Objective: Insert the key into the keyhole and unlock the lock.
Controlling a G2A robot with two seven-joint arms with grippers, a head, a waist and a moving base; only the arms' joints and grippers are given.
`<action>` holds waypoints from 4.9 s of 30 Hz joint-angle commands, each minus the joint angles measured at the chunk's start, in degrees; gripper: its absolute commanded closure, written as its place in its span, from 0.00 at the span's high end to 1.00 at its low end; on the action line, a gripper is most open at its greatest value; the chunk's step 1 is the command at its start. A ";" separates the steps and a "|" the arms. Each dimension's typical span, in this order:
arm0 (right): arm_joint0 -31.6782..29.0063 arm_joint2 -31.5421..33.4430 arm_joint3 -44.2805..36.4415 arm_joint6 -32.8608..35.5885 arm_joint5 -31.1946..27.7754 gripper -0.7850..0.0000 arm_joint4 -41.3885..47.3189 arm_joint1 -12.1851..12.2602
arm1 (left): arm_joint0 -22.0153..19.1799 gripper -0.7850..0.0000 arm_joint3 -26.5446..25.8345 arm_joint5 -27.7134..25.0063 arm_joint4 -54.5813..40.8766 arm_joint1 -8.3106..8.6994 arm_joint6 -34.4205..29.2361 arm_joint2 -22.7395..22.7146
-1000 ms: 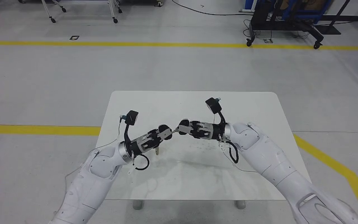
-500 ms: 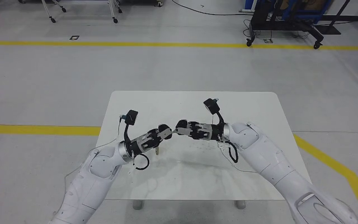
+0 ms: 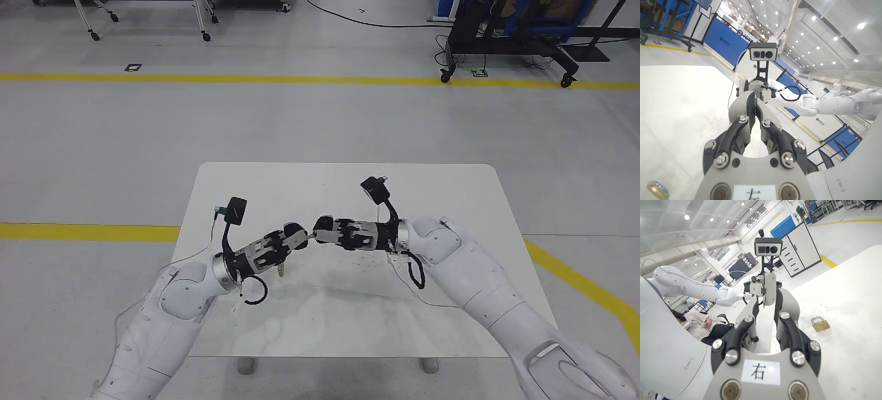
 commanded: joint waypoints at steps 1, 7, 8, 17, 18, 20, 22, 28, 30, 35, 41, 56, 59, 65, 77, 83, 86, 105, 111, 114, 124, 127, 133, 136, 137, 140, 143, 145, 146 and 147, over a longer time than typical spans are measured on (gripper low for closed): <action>0.26 -0.22 0.38 0.21 0.00 0.16 0.15 -0.18 | 0.04 0.00 0.03 -0.06 0.29 0.00 0.18 0.10; 0.64 -0.61 1.11 0.84 0.00 0.00 0.49 -0.65 | -0.01 0.00 0.30 -0.45 0.77 0.08 0.75 -0.04; 0.67 -0.69 1.19 1.13 0.00 0.00 0.53 -0.70 | 0.02 0.00 0.36 -0.53 0.78 0.10 0.90 -0.11; 1.23 -2.25 1.70 2.20 0.00 0.00 1.06 -0.80 | 0.13 1.00 1.09 -0.76 0.93 0.19 2.06 -0.35; 1.29 -2.26 1.59 2.20 0.00 0.00 1.15 -0.75 | 0.16 1.00 1.26 -0.77 0.92 0.20 2.44 -0.52; 1.18 -1.92 1.16 2.20 0.00 0.00 1.45 -0.58 | 0.36 1.00 1.56 -0.96 0.99 0.29 2.86 -1.02; 0.78 -1.09 0.43 2.20 0.00 0.00 1.73 -0.25 | 0.75 1.00 1.58 -1.09 1.67 0.50 3.43 -2.12; -1.76 4.61 -2.04 1.42 0.00 0.00 2.26 1.30 | 4.19 1.00 -2.77 -0.21 11.09 1.96 4.55 -9.45; -3.26 7.49 -3.11 0.56 0.00 0.00 1.82 1.92 | 7.34 1.00 -7.36 1.72 18.89 2.60 5.73 -13.31; -7.77 15.87 -6.35 -4.52 0.00 0.00 -1.45 3.23 | 19.11 1.00 -22.17 11.34 42.73 3.52 8.25 -19.73; -9.40 17.69 -8.08 -6.25 0.00 0.00 -2.00 3.39 | 26.45 1.00 -28.71 17.25 61.82 3.65 7.80 -16.70; -9.40 17.69 -8.08 -6.25 0.00 0.00 -2.00 3.39 | 16.89 0.92 -19.55 29.24 70.00 1.83 -0.29 -3.85; -9.40 17.69 -8.08 -6.25 0.00 0.00 -2.00 3.39 | 15.20 0.86 -18.55 31.41 71.58 1.37 -0.60 -1.58; -9.40 17.69 -8.08 -6.25 0.00 0.00 -2.00 3.39 | 11.79 0.71 -16.33 36.74 72.80 0.31 -1.86 2.04; -9.40 17.69 -8.08 -6.25 0.00 0.00 -2.00 3.39 | 8.40 0.40 -14.41 39.57 74.96 -0.70 -6.42 5.12; -9.40 17.69 -8.08 -6.25 0.00 0.00 -2.00 3.39 | 7.72 0.08 -14.00 40.12 76.37 -0.96 -7.83 5.69; -9.40 17.69 -8.08 -6.25 0.00 0.00 -2.00 3.39 | 7.45 0.00 -13.91 40.01 76.79 -1.08 -8.30 5.93; -9.40 17.69 -8.08 -6.25 0.00 0.00 -2.00 3.39 | 7.17 0.00 -11.97 33.23 66.30 -1.19 -4.33 2.31; -9.40 17.69 -8.08 -6.25 0.00 0.00 -2.00 3.39 | 5.43 0.00 -9.31 31.57 64.29 -1.24 -4.11 1.65; -9.40 17.69 -8.08 -6.25 0.00 0.00 -2.00 3.39 | 5.32 0.00 -8.99 31.61 64.27 -1.28 -3.71 1.72; -9.40 17.69 -8.08 -6.25 0.00 0.00 -2.00 3.39 | 4.76 0.00 -7.78 32.24 65.22 -1.47 -3.28 2.51; -9.40 17.69 -8.08 -6.25 0.00 0.00 -2.00 3.39 | 4.50 0.01 -7.48 32.37 65.28 -1.53 -3.13 2.66; -9.40 17.69 -8.08 -6.25 0.00 0.00 -2.00 3.39 | 4.27 0.37 -7.29 32.65 65.19 -1.63 -3.15 2.86; -9.40 17.69 -8.08 -6.25 0.00 0.00 -2.00 3.39 | 4.22 0.39 -7.20 32.67 65.21 -1.66 -3.14 2.89; -9.40 17.69 -8.08 -6.25 0.00 0.00 -2.00 3.39 | 4.17 0.40 -7.07 32.64 65.21 -1.67 -3.07 2.90; -9.40 17.69 -8.08 -6.25 0.00 0.00 -2.00 3.39 | 4.02 0.40 -6.82 32.72 65.14 -1.73 -3.04 3.02; -9.40 17.69 -8.08 -6.25 0.00 0.00 -2.00 3.39 | 3.76 0.39 -6.52 32.65 65.14 -1.79 -2.90 3.19; -9.40 17.69 -8.08 -6.25 0.00 0.00 -2.00 3.39 | 3.54 0.39 -6.31 32.64 64.90 -1.85 -2.70 3.26; -9.40 17.69 -8.08 -6.25 0.00 0.00 -2.00 3.39 | 3.38 0.39 -6.20 32.60 64.92 -1.88 -2.61 3.33; -9.40 17.69 -8.08 -6.25 0.00 0.00 -2.00 3.39 | 3.23 0.38 -6.03 32.58 64.91 -1.91 -2.56 3.38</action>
